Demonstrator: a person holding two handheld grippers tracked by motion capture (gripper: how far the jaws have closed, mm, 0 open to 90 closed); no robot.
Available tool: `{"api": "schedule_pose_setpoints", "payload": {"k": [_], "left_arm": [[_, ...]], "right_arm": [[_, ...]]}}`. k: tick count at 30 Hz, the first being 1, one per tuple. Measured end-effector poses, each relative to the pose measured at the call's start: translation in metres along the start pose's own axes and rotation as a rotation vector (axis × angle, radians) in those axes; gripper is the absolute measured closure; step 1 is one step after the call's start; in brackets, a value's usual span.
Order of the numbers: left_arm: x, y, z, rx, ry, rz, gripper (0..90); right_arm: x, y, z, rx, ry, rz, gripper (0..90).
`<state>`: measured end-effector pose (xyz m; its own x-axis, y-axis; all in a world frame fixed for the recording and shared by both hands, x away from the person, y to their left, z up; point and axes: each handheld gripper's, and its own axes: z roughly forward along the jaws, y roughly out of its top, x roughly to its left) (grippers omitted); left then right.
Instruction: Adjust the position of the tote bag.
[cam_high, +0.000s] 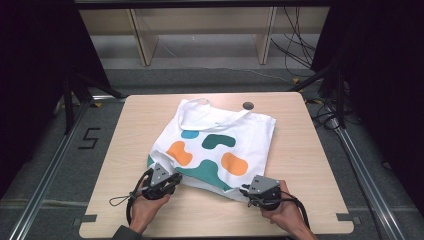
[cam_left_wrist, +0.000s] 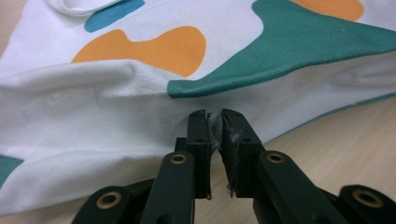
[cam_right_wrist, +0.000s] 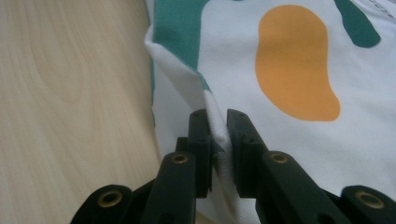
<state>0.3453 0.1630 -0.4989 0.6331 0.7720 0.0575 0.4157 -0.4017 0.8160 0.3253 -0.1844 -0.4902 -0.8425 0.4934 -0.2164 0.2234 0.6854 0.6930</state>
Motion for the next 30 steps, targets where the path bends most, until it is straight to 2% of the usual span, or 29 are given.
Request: {"api": "schedule_pose_setpoints", "payload": {"k": [2,3,4,5,6,7,8,9,11,12,13,15,16,17,18,19,20,22,23,25,26,30], "left_arm": [[0.006,0.002,0.004,-0.007,0.011,-0.002,80.6],[0.008,0.002,0.006,-0.009,0.016,-0.009,80.6],[0.012,0.004,0.007,-0.009,0.028,0.01,80.5],[0.012,0.004,0.007,-0.009,0.028,0.01,80.4],[0.017,0.005,0.014,-0.036,0.036,-0.014,80.2],[0.022,0.006,0.015,-0.025,0.043,0.0,80.2],[0.024,0.008,0.017,-0.024,0.049,-0.019,80.6],[0.024,0.008,0.017,-0.024,0.049,-0.019,80.5],[0.032,0.01,0.023,-0.037,0.064,-0.021,80.6],[0.037,0.011,0.027,-0.05,0.078,-0.044,80.5],[0.041,0.011,0.027,-0.04,0.076,-0.041,80.5],[0.047,0.011,0.027,-0.029,0.082,-0.053,80.3],[0.049,0.009,0.026,-0.047,0.086,-0.08,79.8],[0.051,0.008,0.023,-0.042,0.094,-0.094,79.4],[0.055,0.007,0.018,-0.035,0.1,-0.072,79.0],[0.056,0.006,0.014,-0.062,0.093,-0.1,78.5],[0.056,0.004,0.008,-0.063,0.088,-0.116,78.2],[0.053,0.0,-0.005,-0.07,0.07,-0.127,77.6],[0.053,0.0,-0.005,-0.07,0.07,-0.127,77.5],[0.046,-0.003,-0.02,-0.093,0.045,-0.14,76.9],[0.044,-0.005,-0.024,-0.091,0.04,-0.139,76.2],[0.028,-0.014,-0.046,-0.104,0.004,-0.163,72.8]], "right_arm": [[0.002,0.002,0.002,-0.009,0.02,-0.028,82.3],[0.004,0.004,0.003,-0.014,0.025,-0.025,82.6],[0.006,0.005,0.004,-0.015,0.03,-0.03,82.8],[0.006,0.005,0.004,-0.015,0.03,-0.03,82.8],[0.01,0.008,0.007,-0.021,0.039,-0.04,83.0],[0.012,0.01,0.008,-0.021,0.042,-0.034,83.1],[0.016,0.012,0.009,-0.014,0.046,-0.018,83.2],[0.016,0.012,0.009,-0.014,0.046,-0.018,83.2],[0.019,0.017,0.014,-0.028,0.063,-0.051,83.4],[0.024,0.022,0.019,-0.025,0.073,-0.041,83.5],[0.027,0.024,0.021,-0.023,0.08,-0.029,83.6],[0.029,0.029,0.027,-0.036,0.098,-0.06,83.8],[0.033,0.033,0.03,-0.029,0.112,-0.051,83.9],[0.034,0.036,0.033,-0.037,0.106,-0.066,84.0],[0.037,0.039,0.036,-0.039,0.113,-0.066,84.0],[0.041,0.042,0.037,-0.034,0.117,-0.056,84.0],[0.043,0.045,0.04,-0.034,0.117,-0.065,84.0],[0.047,0.049,0.044,-0.04,0.124,-0.074,84.2],[0.047,0.049,0.044,-0.04,0.124,-0.074,84.2],[0.05,0.055,0.049,-0.044,0.142,-0.078,84.4],[0.052,0.058,0.051,-0.042,0.148,-0.062,84.5],[0.061,0.076,0.069,-0.052,0.162,-0.078,84.9]]}}
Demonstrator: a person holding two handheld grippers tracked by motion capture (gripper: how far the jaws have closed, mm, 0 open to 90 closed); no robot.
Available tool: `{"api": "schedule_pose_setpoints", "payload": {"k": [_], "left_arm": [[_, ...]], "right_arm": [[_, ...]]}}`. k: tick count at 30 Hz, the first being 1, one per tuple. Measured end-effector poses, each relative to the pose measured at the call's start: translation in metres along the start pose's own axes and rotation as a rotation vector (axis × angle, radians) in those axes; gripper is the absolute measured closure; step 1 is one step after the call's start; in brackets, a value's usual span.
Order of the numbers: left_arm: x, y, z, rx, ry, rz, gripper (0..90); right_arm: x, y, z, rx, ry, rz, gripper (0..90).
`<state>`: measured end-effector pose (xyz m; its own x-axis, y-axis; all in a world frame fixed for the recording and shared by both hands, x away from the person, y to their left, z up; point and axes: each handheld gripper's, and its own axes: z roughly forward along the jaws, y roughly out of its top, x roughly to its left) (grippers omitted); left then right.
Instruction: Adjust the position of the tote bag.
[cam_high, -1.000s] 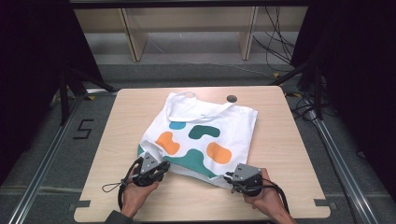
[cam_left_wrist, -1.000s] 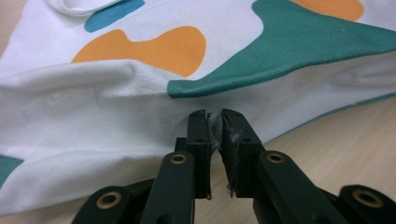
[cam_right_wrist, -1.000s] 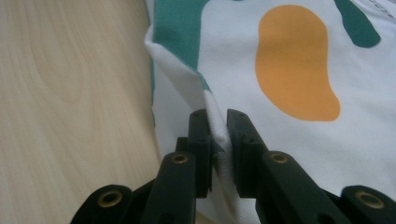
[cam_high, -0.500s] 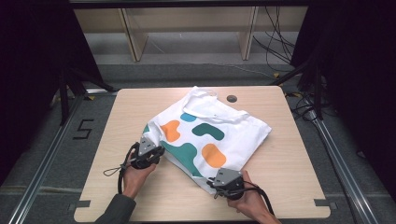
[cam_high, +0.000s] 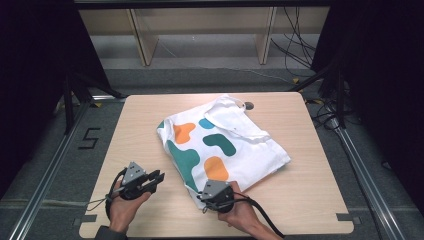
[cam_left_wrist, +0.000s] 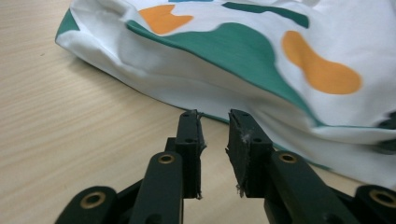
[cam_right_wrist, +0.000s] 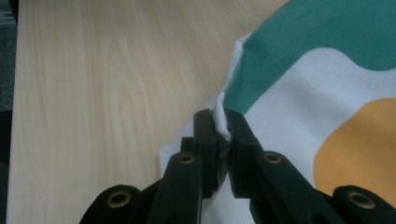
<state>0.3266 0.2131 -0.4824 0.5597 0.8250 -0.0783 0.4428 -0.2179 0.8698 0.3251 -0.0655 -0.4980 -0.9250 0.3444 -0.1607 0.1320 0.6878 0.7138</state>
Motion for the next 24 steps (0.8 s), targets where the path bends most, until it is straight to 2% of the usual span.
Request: {"api": "schedule_pose_setpoints", "payload": {"k": [1,2,4,5,6,7,8,9,10,11,12,13,14,15,16,17,18,20,21,22,23,24], "left_arm": [[-0.002,-0.002,-0.004,-0.011,0.001,-0.002,71.9],[0.0,-0.003,-0.009,-0.013,-0.006,0.022,70.4],[-0.001,-0.007,-0.016,-0.014,0.006,-0.009,66.9],[-0.001,-0.007,-0.016,-0.014,0.006,-0.009,65.5],[0.007,-0.008,-0.019,-0.022,0.011,0.036,64.3],[0.007,-0.008,-0.019,-0.022,0.011,0.036,63.5],[0.006,-0.012,-0.02,-0.025,0.016,-0.044,62.4],[0.005,-0.012,-0.019,-0.029,0.007,-0.037,61.4],[0.006,-0.012,-0.019,-0.035,0.003,-0.006,59.5],[0.006,-0.012,-0.019,-0.035,0.003,-0.006,56.8],[0.004,-0.01,-0.02,-0.042,0.008,0.023,53.1],[0.0,-0.01,-0.019,-0.043,0.016,0.008,50.2],[0.0,-0.01,-0.019,-0.043,0.016,0.008,48.2],[-0.004,-0.008,-0.02,-0.046,0.004,0.024,46.1],[-0.011,-0.008,-0.02,-0.05,-0.013,-0.039,44.2],[-0.017,-0.008,-0.02,-0.046,-0.021,-0.079,41.9],[-0.021,-0.007,-0.02,-0.041,-0.029,-0.087,39.7],[-0.033,-0.007,-0.017,-0.025,-0.05,-0.094,35.8],[-0.037,-0.007,-0.015,-0.01,-0.067,-0.105,34.6],[-0.037,-0.007,-0.015,-0.01,-0.067,-0.105,33.2],[-0.044,-0.007,-0.013,-0.006,-0.096,-0.14,33.2],[-0.051,-0.007,-0.009,-0.001,-0.108,-0.138,33.1]], "right_arm": [[0.001,0.005,0.005,-0.001,0.005,-0.001,84.9],[0.002,0.009,0.011,-0.009,0.008,0.0,84.9],[0.004,0.018,0.022,-0.012,0.018,0.013,84.9],[0.004,0.018,0.022,-0.012,0.018,0.013,84.9],[0.009,0.026,0.032,-0.011,0.014,0.0,84.2],[0.009,0.026,0.032,-0.011,0.014,0.0,84.2],[0.012,0.031,0.034,-0.02,0.024,0.024,79.7],[0.011,0.031,0.034,-0.025,0.026,0.028,76.6],[0.01,0.031,0.03,-0.025,0.042,0.038,69.0],[0.01,0.031,0.03,-0.025,0.042,0.038,69.0],[0.004,0.03,0.012,-0.063,0.058,0.07,56.7],[0.002,0.029,0.004,-0.079,0.079,0.065,54.4],[0.002,0.029,0.004,-0.079,0.079,0.065,54.4],[-0.006,0.021,-0.027,-0.111,0.063,0.083,51.3],[-0.011,0.017,-0.037,-0.118,0.041,0.091,49.1],[-0.019,0.012,-0.048,-0.126,0.014,0.088,47.5],[-0.027,0.005,-0.06,-0.133,-0.01,0.117,47.4],[-0.043,-0.012,-0.079,-0.147,-0.069,0.184,47.4],[-0.05,-0.022,-0.087,-0.143,-0.09,0.201,47.4],[-0.05,-0.022,-0.087,-0.143,-0.09,0.201,47.4],[-0.056,-0.032,-0.093,-0.134,-0.126,0.233,47.3],[-0.065,-0.052,-0.105,-0.122,-0.171,0.272,47.0]]}}
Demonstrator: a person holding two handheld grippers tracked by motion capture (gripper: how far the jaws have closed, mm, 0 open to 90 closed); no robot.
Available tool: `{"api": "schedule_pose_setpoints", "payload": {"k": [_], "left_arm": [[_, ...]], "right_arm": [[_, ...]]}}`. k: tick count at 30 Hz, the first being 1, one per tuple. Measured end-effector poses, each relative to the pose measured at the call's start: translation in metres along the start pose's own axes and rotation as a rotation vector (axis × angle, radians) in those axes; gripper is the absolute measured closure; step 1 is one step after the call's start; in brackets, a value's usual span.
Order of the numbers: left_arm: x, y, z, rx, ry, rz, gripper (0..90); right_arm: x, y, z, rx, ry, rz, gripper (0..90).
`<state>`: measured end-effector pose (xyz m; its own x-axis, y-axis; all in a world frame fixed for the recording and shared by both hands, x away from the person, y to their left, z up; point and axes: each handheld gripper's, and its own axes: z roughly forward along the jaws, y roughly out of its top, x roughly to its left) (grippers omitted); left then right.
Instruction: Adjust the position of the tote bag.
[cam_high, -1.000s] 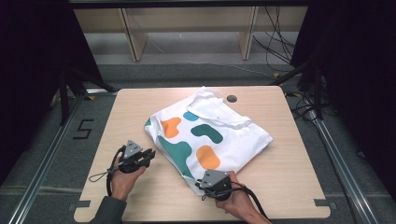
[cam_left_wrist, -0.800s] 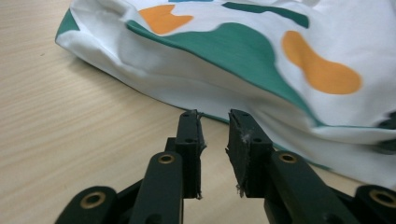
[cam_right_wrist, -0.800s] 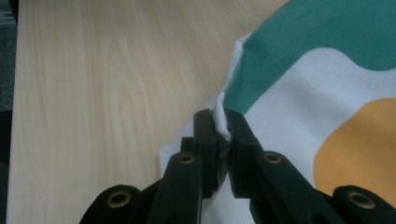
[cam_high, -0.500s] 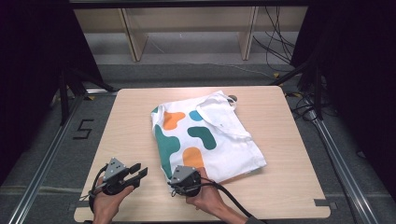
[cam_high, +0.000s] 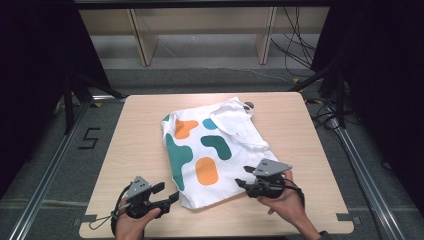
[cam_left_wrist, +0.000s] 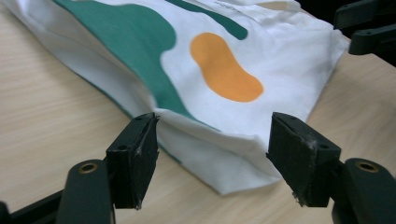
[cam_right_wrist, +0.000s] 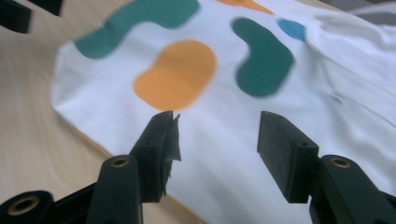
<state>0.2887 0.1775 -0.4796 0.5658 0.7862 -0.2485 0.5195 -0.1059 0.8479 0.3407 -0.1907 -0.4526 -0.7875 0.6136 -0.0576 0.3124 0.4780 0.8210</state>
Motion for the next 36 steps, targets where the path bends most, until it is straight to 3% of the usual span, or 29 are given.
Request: {"api": "schedule_pose_setpoints", "payload": {"k": [3,5,6,8,11,14,15,16,17,18,19,20,21,23,24,25,27,29,32,33,35,36], "left_arm": [[-0.01,0.0,0.004,0.029,0.024,0.027,35.4],[-0.013,-0.001,0.008,0.039,0.019,0.003,33.7],[-0.017,-0.004,0.013,0.051,0.055,-0.016,32.1],[-0.019,-0.005,0.017,0.063,0.072,-0.042,28.6],[-0.023,-0.007,0.022,0.051,0.047,-0.056,28.3],[-0.028,-0.01,0.033,0.093,0.055,-0.051,27.7],[-0.026,-0.01,0.036,0.128,0.062,0.001,27.7],[-0.027,-0.011,0.041,0.095,0.085,-0.032,33.2],[-0.027,-0.011,0.041,0.095,0.085,-0.032,38.9],[-0.023,-0.01,0.041,0.099,0.092,0.004,38.9],[-0.02,-0.011,0.041,0.118,0.108,0.038,49.3],[-0.022,-0.013,0.044,0.083,0.088,0.003,56.7],[-0.022,-0.013,0.044,0.083,0.088,0.003,63.4],[-0.02,-0.014,0.044,0.063,0.085,0.044,78.9],[-0.02,-0.014,0.042,0.067,0.096,0.068,78.9],[-0.018,-0.013,0.04,0.069,0.126,0.107,81.8],[-0.009,-0.011,0.037,0.072,0.135,0.126,83.7],[-0.005,-0.011,0.036,0.062,0.134,0.119,83.9],[0.015,-0.006,0.03,0.055,0.173,0.163,84.1],[0.02,-0.006,0.028,0.061,0.186,0.138,84.2],[0.026,-0.005,0.028,0.048,0.189,0.137,84.2],[0.036,-0.003,0.026,0.041,0.205,0.134,84.2]], "right_arm": [[-0.01,-0.011,-0.008,0.012,-0.022,0.024,46.5],[-0.015,-0.02,-0.013,0.024,-0.032,0.045,46.4],[-0.017,-0.025,-0.016,0.028,-0.04,0.061,45.9],[-0.019,-0.029,-0.018,0.029,-0.052,0.053,45.7],[-0.019,-0.031,-0.019,0.028,-0.054,0.044,45.2],[-0.019,-0.032,-0.02,0.033,-0.063,0.046,44.3],[-0.019,-0.032,-0.02,0.033,-0.063,0.046,44.3],[-0.021,-0.032,-0.021,0.027,-0.072,0.037,44.1],[-0.022,-0.032,-0.022,0.027,-0.074,0.036,44.0],[-0.022,-0.032,-0.022,0.027,-0.074,0.036,44.0],[-0.023,-0.032,-0.023,0.016,-0.082,0.042,43.6],[-0.023,-0.032,-0.024,0.019,-0.077,0.053,43.6],[-0.023,-0.032,-0.024,0.019,-0.077,0.053,43.6],[-0.026,-0.034,-0.026,0.02,-0.093,0.075,43.5],[-0.026,-0.034,-0.026,0.02,-0.093,0.075,43.5],[-0.027,-0.034,-0.027,0.009,-0.101,0.057,43.6],[-0.032,-0.035,-0.031,0.008,-0.119,0.058,43.9],[-0.033,-0.036,-0.032,0.003,-0.124,0.058,44.0],[-0.041,-0.038,-0.04,-0.016,-0.138,0.078,44.4],[-0.041,-0.038,-0.042,-0.016,-0.145,0.091,44.6],[-0.043,-0.04,-0.045,-0.026,-0.162,0.09,44.9],[-0.045,-0.041,-0.046,-0.02,-0.163,0.08,45.1]]}}
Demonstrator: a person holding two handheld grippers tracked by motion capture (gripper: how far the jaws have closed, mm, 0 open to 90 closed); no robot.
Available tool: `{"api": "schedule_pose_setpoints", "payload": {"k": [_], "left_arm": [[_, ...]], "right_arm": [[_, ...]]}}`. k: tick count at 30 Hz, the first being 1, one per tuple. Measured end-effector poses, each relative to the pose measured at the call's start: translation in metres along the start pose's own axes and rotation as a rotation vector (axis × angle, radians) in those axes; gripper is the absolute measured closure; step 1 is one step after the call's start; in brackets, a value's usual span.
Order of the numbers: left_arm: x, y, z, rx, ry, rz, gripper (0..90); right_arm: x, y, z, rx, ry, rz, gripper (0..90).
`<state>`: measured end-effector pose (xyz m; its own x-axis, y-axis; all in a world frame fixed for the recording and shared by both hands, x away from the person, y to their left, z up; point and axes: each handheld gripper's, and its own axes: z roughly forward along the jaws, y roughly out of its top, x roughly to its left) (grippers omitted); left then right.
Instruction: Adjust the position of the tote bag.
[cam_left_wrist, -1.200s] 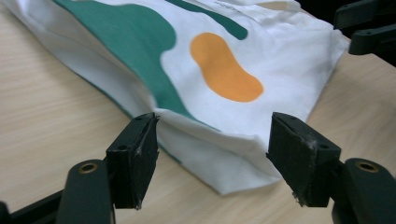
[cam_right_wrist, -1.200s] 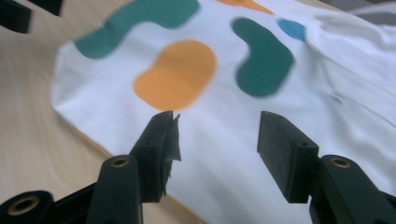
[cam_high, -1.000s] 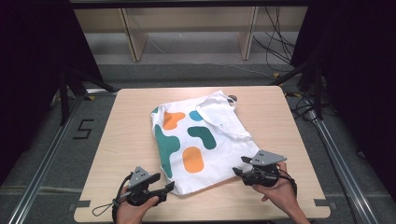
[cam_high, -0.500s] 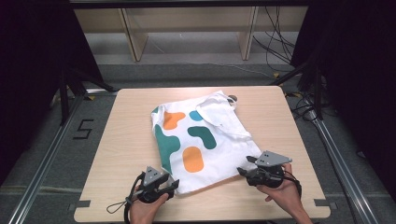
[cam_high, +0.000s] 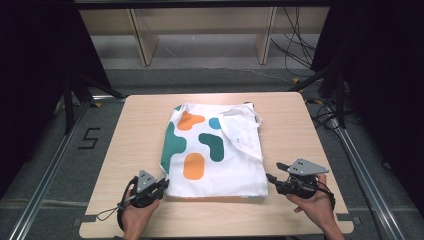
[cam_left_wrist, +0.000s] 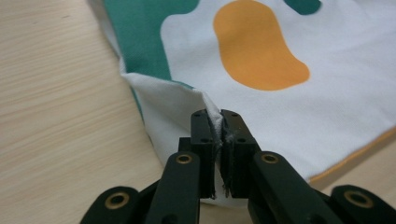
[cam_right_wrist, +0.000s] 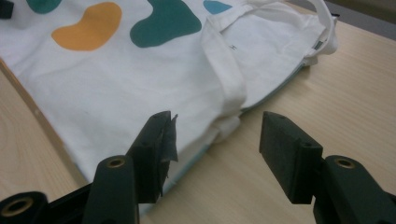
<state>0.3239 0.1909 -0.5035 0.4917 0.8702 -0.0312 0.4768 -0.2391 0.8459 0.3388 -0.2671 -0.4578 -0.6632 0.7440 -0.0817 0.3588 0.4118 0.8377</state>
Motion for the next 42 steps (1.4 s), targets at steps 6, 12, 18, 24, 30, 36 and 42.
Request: {"api": "schedule_pose_setpoints", "payload": {"k": [6,12,18,24,30,36,42], "left_arm": [[0.026,0.004,0.005,0.014,0.039,0.018,84.3],[0.051,0.012,0.019,0.019,0.104,0.023,84.4],[0.072,0.021,0.04,0.025,0.114,0.025,84.4],[0.096,0.033,0.06,0.047,0.116,0.064,84.4],[0.113,0.039,0.075,0.014,0.11,0.025,84.1],[0.115,0.044,0.07,0.022,0.12,-0.014,67.2],[0.057,0.054,0.026,0.005,0.048,0.011,45.4]], "right_arm": [[0.002,-0.004,0.002,0.025,0.016,-0.006,46.8],[0.005,-0.007,0.007,0.044,0.022,0.0,46.9],[0.002,-0.009,0.01,0.077,0.038,0.009,44.9],[-0.001,-0.012,0.012,0.082,0.027,0.025,41.7],[0.0,-0.013,0.013,0.099,0.02,0.062,39.7],[0.0,-0.013,0.014,0.096,0.024,0.053,39.7],[-0.004,-0.015,0.013,0.099,0.022,0.055,39.7]]}}
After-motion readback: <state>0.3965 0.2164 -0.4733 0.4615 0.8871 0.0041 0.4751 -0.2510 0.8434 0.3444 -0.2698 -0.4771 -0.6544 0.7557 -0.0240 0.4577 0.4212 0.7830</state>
